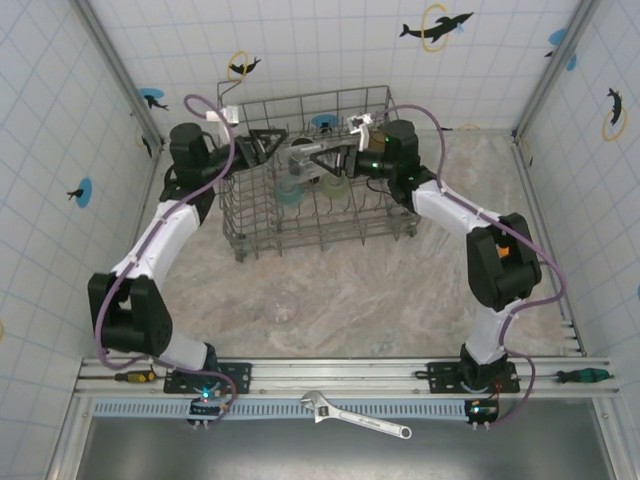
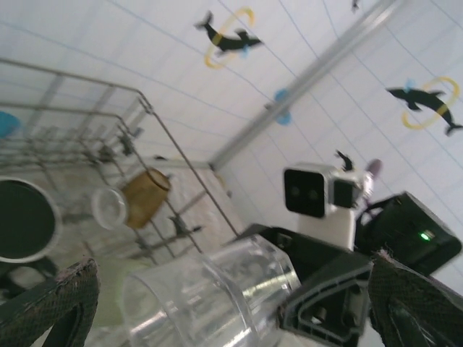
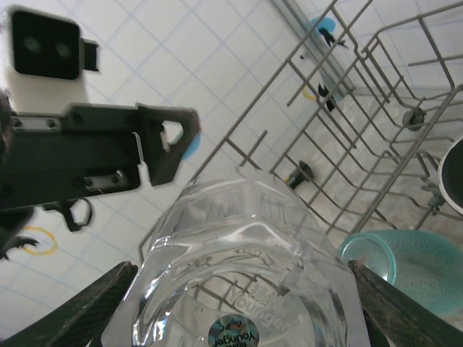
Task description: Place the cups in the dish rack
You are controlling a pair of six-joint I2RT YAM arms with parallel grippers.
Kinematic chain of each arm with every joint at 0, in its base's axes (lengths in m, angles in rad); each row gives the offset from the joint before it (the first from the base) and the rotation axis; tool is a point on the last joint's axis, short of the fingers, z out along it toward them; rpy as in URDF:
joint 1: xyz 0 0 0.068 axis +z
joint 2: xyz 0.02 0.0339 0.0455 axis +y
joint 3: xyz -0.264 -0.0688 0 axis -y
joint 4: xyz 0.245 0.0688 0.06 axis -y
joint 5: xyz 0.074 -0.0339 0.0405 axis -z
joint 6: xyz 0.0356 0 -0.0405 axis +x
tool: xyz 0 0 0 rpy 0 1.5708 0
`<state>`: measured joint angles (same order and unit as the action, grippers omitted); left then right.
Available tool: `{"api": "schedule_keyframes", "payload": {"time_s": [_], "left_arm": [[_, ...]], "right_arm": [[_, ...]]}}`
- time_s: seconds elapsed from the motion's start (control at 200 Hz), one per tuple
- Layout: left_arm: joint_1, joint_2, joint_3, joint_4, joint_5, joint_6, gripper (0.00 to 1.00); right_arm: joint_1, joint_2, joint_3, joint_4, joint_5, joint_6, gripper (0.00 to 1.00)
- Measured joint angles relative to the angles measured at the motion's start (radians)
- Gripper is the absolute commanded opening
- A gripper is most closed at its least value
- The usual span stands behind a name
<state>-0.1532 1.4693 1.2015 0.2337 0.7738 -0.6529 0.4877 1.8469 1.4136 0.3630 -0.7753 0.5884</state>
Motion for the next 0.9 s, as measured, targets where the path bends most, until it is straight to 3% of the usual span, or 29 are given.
{"api": "schedule_keyframes", "payload": {"time_s": [0.23, 0.475, 0.656, 0.901], "left_arm": [[0.062, -0.122, 0.005, -0.203, -0.250, 0.138, 0.97], [0.131, -0.141, 0.005, -0.348, -0.397, 0.220, 0.97], [0.185, -0.142, -0.004, -0.402, -0.474, 0.239, 0.97], [0.250, -0.145, -0.096, -0.407, -0.495, 0.259, 0.97]], "right_arm": [[0.114, 0.062, 0.272, -0.391, 0.095, -0.323, 0.40], [0.246, 0.230, 0.541, -0.722, 0.224, -0.616, 0.41], [0.279, 0.290, 0.584, -0.838, 0.304, -0.732, 0.41], [0.317, 0.315, 0.596, -0.878, 0.390, -0.860, 0.41]]}}
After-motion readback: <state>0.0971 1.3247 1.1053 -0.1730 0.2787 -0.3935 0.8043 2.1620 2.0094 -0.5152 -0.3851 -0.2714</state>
